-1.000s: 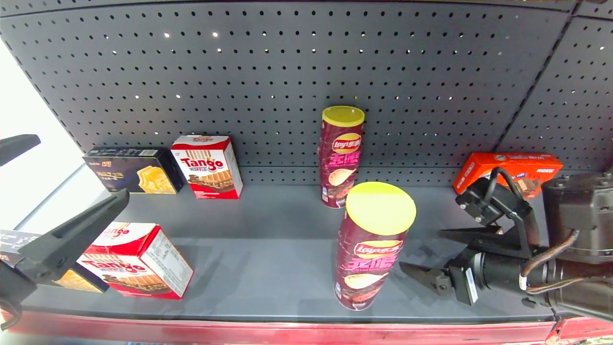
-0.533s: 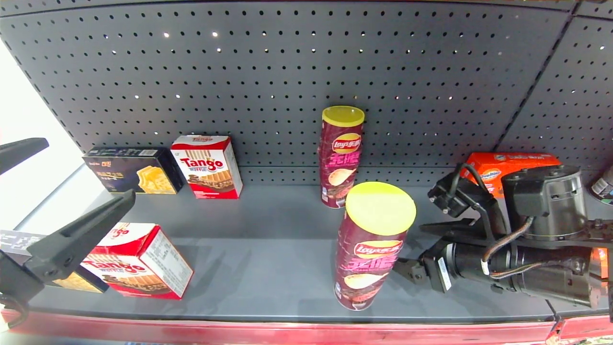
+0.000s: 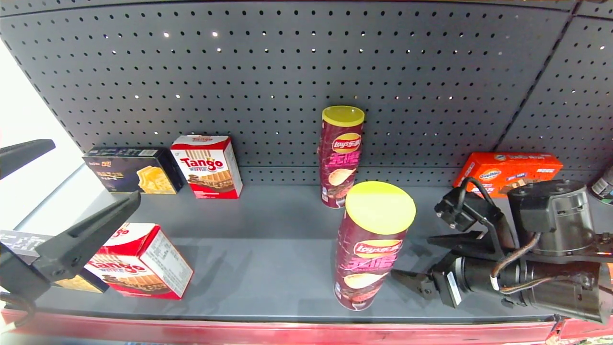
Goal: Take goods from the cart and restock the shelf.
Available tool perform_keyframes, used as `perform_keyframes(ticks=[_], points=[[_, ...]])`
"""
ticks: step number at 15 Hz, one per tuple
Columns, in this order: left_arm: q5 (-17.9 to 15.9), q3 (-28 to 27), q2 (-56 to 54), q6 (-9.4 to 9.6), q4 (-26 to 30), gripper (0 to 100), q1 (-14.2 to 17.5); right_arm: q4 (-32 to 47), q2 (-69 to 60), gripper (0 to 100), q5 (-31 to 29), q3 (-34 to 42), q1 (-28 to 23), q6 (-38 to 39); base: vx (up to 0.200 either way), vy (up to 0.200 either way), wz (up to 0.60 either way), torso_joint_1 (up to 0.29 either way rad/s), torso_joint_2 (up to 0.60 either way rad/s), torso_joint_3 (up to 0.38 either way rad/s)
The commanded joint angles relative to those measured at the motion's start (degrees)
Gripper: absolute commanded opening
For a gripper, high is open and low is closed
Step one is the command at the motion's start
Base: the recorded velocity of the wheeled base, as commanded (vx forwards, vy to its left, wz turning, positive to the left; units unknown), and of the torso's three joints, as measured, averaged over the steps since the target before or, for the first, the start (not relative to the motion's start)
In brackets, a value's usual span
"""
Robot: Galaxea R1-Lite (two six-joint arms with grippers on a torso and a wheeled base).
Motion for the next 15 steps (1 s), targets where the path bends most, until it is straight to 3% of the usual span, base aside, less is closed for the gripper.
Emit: perform_keyframes(ticks=[1,6,15], points=[[0.0,0.0,0.2,0.01,0.0,100,0.0,0.0,-4.1,100,0.1,2.4,0.5,0.0,0.0,0.0,0.0,0.0,0.0,0.0],[0.0,0.3,0.2,0.01,0.1,100,0.0,0.0,-3.4,100,0.2,1.3,3.7,-0.1,0.0,0.0,0.0,0.0,0.0,0.0],[0.0,0.5,0.5,0.01,0.1,100,0.0,-0.9,1.6,100,0.3,-1.9,4.4,-0.2,0.0,0.0,0.0,0.0,0.0,0.0]])
